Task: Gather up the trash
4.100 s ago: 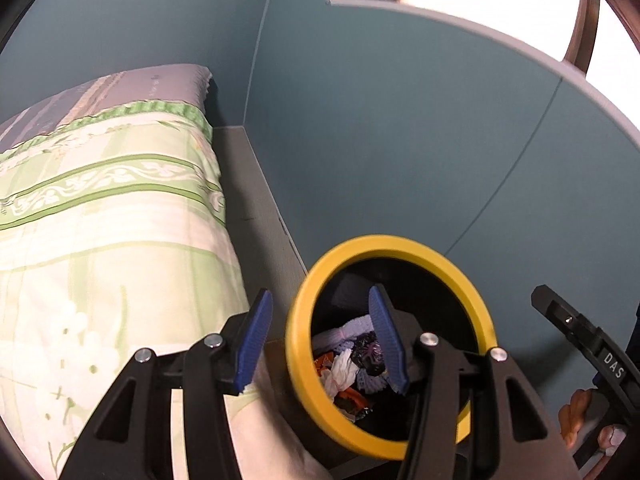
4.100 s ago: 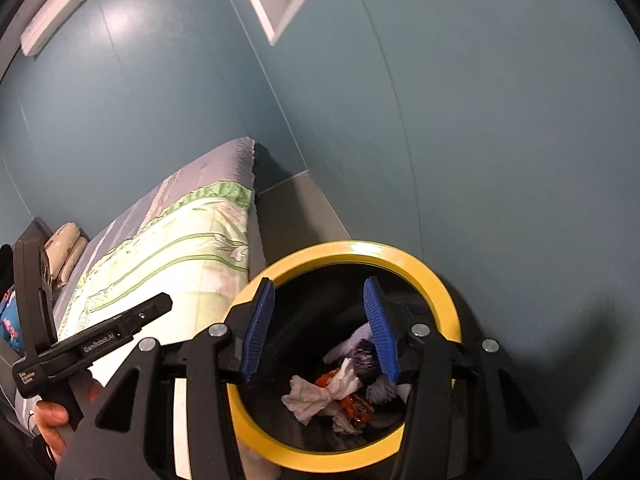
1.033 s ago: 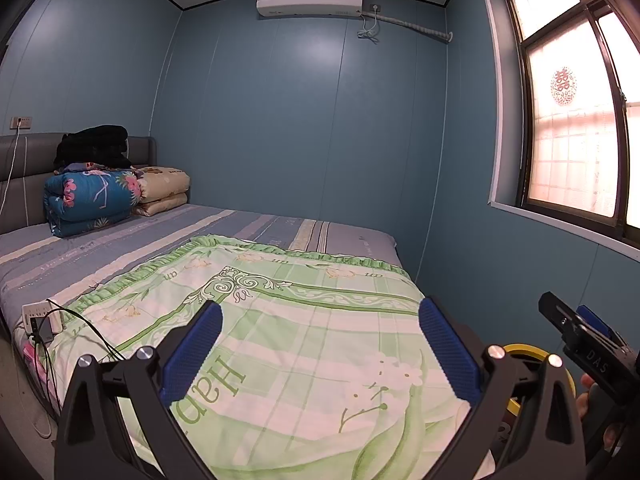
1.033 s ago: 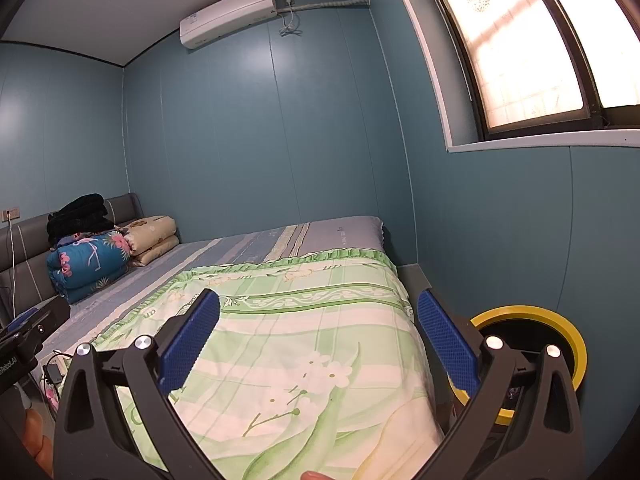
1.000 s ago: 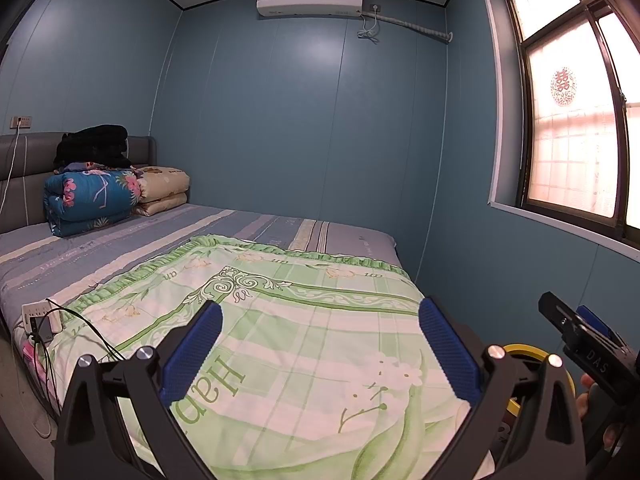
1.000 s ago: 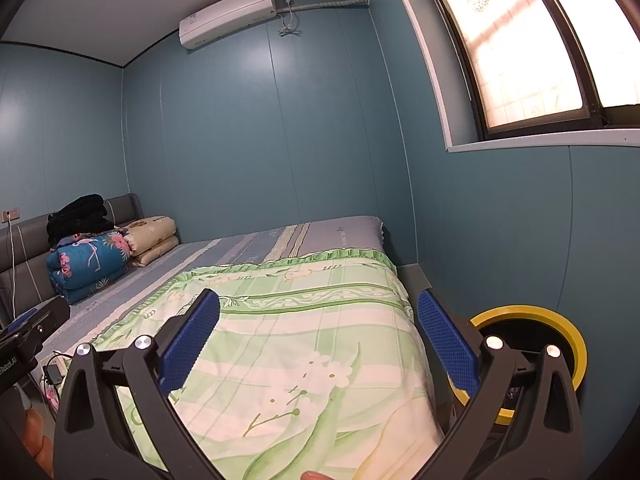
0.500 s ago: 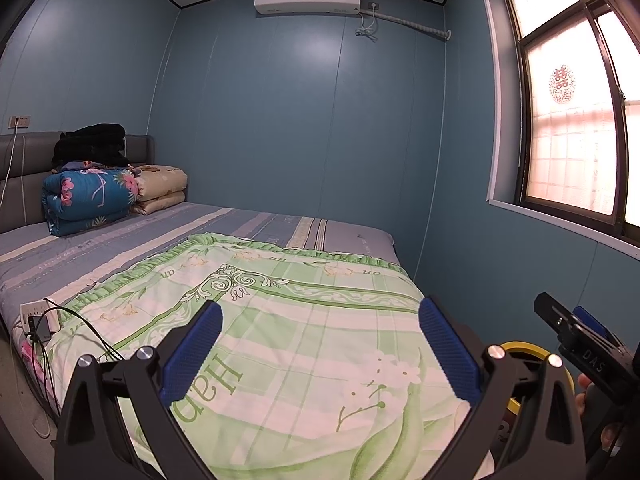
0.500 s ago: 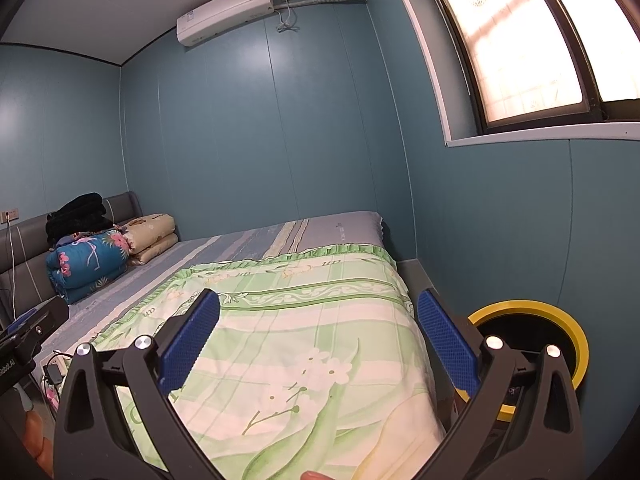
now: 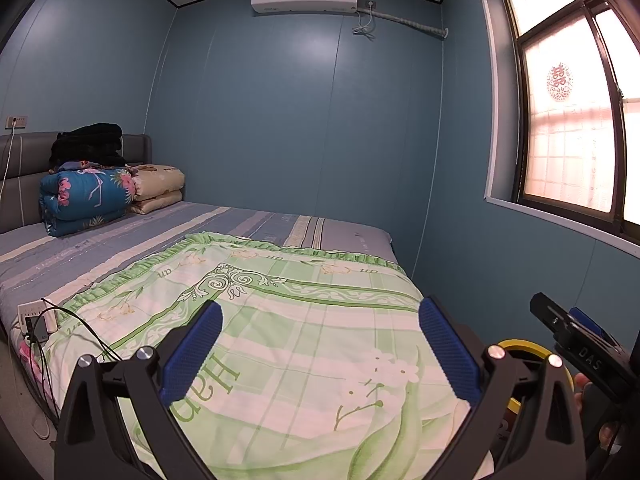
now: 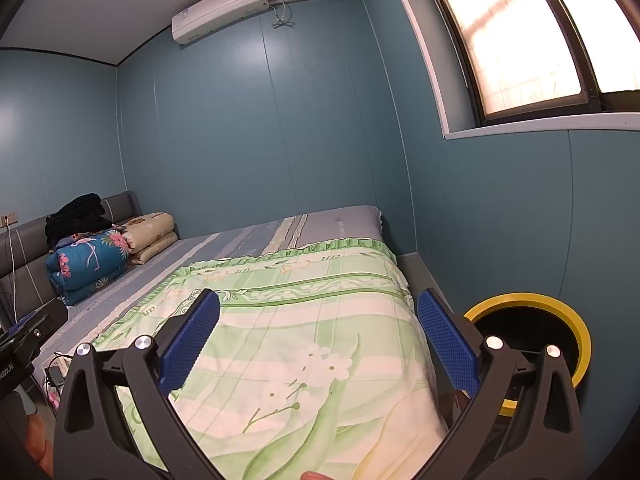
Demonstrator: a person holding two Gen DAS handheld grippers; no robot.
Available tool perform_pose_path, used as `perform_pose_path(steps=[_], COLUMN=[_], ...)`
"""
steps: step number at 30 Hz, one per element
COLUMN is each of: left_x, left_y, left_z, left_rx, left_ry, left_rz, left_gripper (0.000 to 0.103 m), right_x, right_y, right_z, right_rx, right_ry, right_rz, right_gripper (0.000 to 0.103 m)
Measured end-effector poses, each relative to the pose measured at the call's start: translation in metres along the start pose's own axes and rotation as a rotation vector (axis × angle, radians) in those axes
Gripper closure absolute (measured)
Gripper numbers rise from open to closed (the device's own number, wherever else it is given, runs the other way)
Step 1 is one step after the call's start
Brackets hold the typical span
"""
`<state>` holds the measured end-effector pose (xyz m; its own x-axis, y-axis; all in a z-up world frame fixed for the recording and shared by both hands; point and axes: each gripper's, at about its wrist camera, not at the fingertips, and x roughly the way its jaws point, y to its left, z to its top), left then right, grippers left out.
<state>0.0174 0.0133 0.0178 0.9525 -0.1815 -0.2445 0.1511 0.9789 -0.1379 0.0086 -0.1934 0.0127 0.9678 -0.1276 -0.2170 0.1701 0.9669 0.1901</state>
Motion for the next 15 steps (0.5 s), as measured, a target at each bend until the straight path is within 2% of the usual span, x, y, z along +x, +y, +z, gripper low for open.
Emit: perform_pose_path(steps=[15], left_x=[0.0031], left_y=[0.0014], left_z=[-0.0013], left_rx=[0.0], left_ry=[0.011], left_rz=[-0.014], left_gripper=[0.008], right_x=[0.0031], right_y=[-0.0024], right_z=[-0.0028], right_rx=[0.01], right_ry=[0.014], right_rz=[-0.004], right_gripper=[0.008])
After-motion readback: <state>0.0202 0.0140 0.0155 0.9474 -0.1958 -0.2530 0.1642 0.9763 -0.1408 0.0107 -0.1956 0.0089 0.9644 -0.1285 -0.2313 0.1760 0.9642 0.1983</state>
